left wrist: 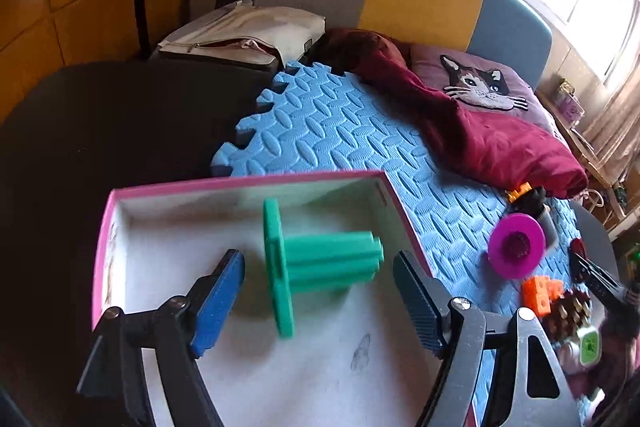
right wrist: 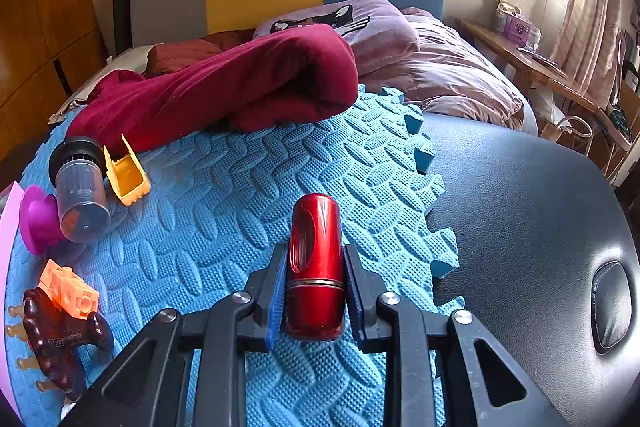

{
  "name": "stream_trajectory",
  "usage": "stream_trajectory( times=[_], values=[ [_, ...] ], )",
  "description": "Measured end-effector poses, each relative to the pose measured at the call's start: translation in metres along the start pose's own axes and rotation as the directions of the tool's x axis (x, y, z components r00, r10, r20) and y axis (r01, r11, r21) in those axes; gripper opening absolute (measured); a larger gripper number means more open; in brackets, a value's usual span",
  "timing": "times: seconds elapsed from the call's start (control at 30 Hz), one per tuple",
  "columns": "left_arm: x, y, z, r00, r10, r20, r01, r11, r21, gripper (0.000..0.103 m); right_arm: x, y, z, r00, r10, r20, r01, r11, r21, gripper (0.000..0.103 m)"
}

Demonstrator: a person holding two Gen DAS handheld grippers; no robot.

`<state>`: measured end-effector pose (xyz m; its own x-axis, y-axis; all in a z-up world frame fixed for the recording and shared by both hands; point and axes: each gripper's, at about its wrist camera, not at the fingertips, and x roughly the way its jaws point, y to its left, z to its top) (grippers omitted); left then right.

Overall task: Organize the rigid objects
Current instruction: 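Carry the green spool block into the tray and open the left tool, then carry the red cylinder in the right tool toward the tray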

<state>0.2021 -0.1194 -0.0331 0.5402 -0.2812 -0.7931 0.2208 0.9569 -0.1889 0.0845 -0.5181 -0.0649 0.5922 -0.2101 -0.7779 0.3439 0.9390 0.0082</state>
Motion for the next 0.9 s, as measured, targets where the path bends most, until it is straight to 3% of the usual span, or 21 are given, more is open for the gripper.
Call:
stream_trajectory(
  times=[0.43, 0.9],
  values=[
    [-0.079, 0.005, -0.080, 0.996, 0.067, 0.062, -0.070, 0.996, 0.048, 0.078, 0.000, 0.000, 0.000, 1.000, 0.002, 0.001, -0.002, 1.000, 0.002, 0.026],
    [-0.110, 0.014, -0.105, 0.990, 0.118, 0.074, -0.122, 0.991, 0.056, 0.080, -0.001, 0.002, 0.000, 1.000, -0.017, 0.003, 0.017, 1.000, -0.011, 0.025]
  ],
)
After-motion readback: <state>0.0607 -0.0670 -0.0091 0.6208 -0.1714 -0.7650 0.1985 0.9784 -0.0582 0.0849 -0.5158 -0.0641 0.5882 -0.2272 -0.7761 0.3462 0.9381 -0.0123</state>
